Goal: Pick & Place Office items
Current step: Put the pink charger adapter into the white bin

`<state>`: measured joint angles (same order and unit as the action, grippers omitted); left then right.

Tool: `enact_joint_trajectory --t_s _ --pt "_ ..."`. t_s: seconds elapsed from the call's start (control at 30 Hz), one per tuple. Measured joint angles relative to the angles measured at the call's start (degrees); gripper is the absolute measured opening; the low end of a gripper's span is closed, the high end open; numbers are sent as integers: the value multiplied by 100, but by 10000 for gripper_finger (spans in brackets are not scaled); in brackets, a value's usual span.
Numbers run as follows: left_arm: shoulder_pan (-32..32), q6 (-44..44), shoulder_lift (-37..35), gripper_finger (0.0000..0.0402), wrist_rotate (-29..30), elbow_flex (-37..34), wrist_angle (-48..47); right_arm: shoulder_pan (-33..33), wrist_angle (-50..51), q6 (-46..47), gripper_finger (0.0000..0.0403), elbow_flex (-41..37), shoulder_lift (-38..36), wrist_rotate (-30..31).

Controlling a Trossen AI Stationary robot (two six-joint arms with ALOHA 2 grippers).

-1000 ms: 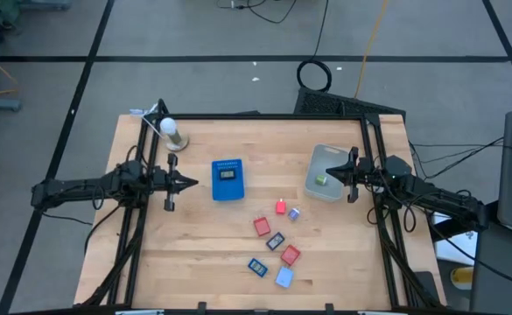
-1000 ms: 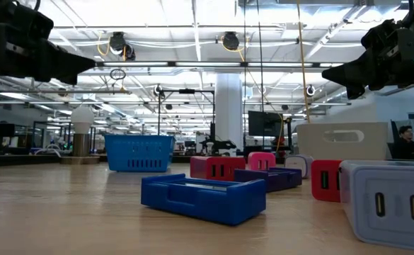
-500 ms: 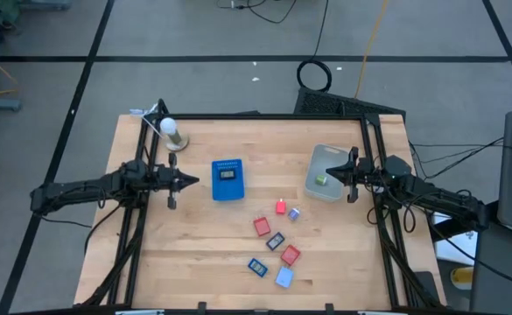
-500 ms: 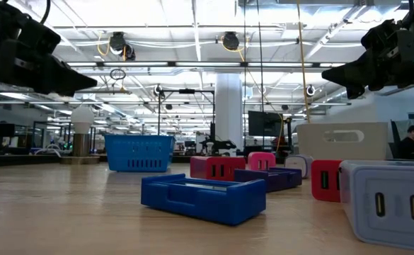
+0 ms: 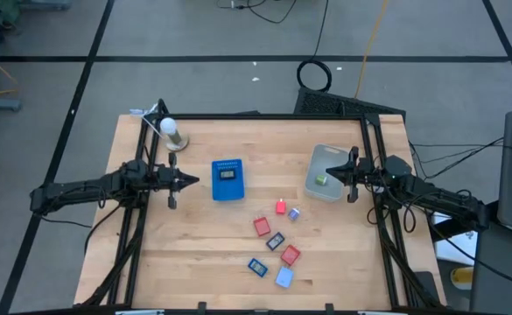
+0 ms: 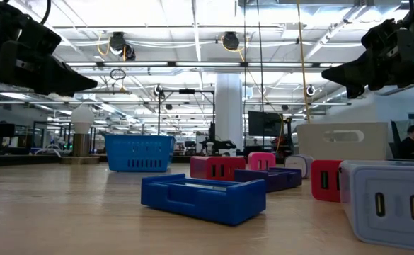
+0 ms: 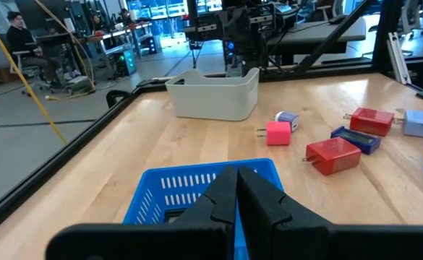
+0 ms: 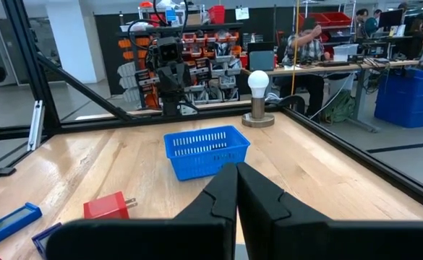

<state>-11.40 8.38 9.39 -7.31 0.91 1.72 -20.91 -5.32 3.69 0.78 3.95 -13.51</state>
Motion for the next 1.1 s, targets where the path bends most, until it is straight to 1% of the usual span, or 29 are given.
enact_joint_trajectory --t_s 0.27,0.37,0.43,0.57,0.7,0.87,0.97,1.1 --pt "0 -383 0 17 142 0 -26 0 -81 -78 0 55 91 26" --pt "0 -443 0 17 144 0 -26 1 -14 -158 0 336 268 180" --pt "0 -443 0 17 146 0 -26 0 207 -146 0 542 445 302" --pt "0 -550 -1 17 146 0 -26 0 297 -156 0 1232 904 283" --pt "0 -507 0 17 151 0 -26 109 796 -151 0 2070 1626 129" --pt "0 -436 0 17 159 0 -26 538 1812 -308 0 3234 2712 163" --pt "0 -469 0 17 186 0 -31 872 2214 -465 0 3637 3363 168" --pt "0 -546 0 17 192 0 -31 1390 2452 -685 0 4004 4141 252"
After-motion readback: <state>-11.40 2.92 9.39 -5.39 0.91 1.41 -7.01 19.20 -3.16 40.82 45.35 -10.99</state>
